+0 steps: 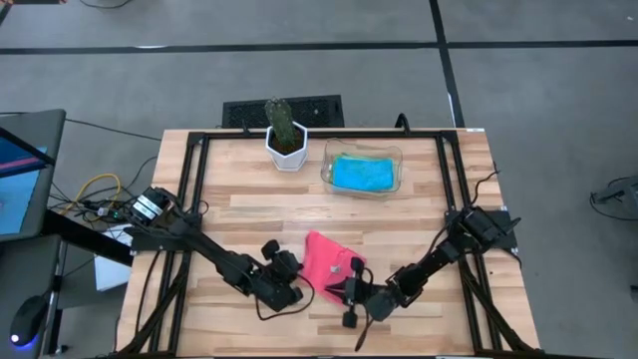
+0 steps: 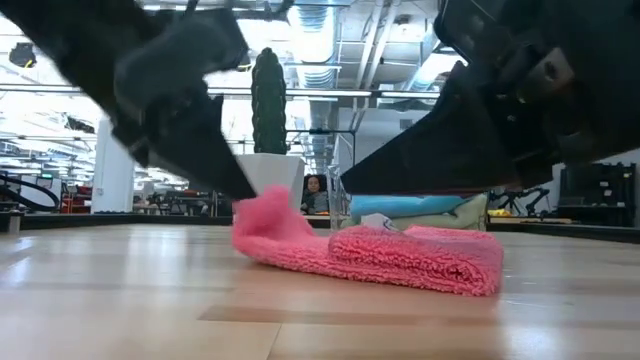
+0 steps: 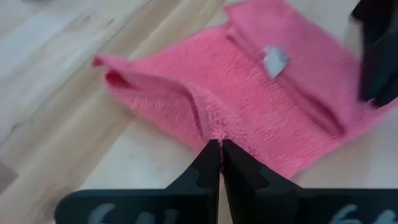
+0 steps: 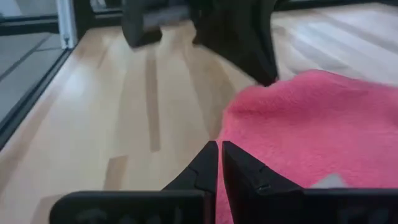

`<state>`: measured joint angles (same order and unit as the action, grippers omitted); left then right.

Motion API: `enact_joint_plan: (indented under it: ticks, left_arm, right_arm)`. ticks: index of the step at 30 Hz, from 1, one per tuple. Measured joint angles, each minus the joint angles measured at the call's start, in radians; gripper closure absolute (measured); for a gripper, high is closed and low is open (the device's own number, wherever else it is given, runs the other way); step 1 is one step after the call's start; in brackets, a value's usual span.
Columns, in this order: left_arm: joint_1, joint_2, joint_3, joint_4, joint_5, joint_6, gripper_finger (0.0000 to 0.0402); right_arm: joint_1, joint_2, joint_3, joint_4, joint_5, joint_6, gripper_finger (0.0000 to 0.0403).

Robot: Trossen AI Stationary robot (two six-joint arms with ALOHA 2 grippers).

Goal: Fold microfiber towels
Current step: Fold the pink towel

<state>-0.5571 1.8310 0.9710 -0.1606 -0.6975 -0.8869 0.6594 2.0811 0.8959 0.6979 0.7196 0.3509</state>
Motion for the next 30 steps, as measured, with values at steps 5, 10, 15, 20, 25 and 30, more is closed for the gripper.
enact_joint_plan:
  ticks: [5, 10, 15, 20, 25, 30]
  left_arm:
    - [-0.001, 0.000, 0.070, -0.045, -0.010, 0.048, 0.0401]
    - [-0.003, -0.002, 0.093, -0.033, -0.005, 0.075, 0.0401]
    - [-0.005, -0.002, 0.100, 0.004, 0.014, 0.082, 0.0401]
    - [-0.005, -0.002, 0.100, 0.080, 0.060, 0.124, 0.0401]
    - [-0.005, 0.000, 0.100, 0.159, 0.077, 0.144, 0.0401]
    - [-0.003, 0.002, 0.100, 0.234, 0.099, 0.191, 0.0401]
  right_arm:
    - [0.000, 0.000, 0.000, -0.074, -0.012, 0.050, 0.0356]
    - [0.000, 0.001, 0.000, -0.125, -0.015, 0.061, 0.0356]
    - [-0.001, 0.001, 0.000, -0.144, -0.015, 0.060, 0.0356]
    - [0.020, -0.030, 0.000, -0.103, 0.049, -0.012, 0.0361]
    - [0.072, -0.083, 0.001, -0.137, 0.107, -0.011, 0.0383]
    - [0.102, -0.074, 0.001, -0.185, 0.116, 0.124, 0.0388]
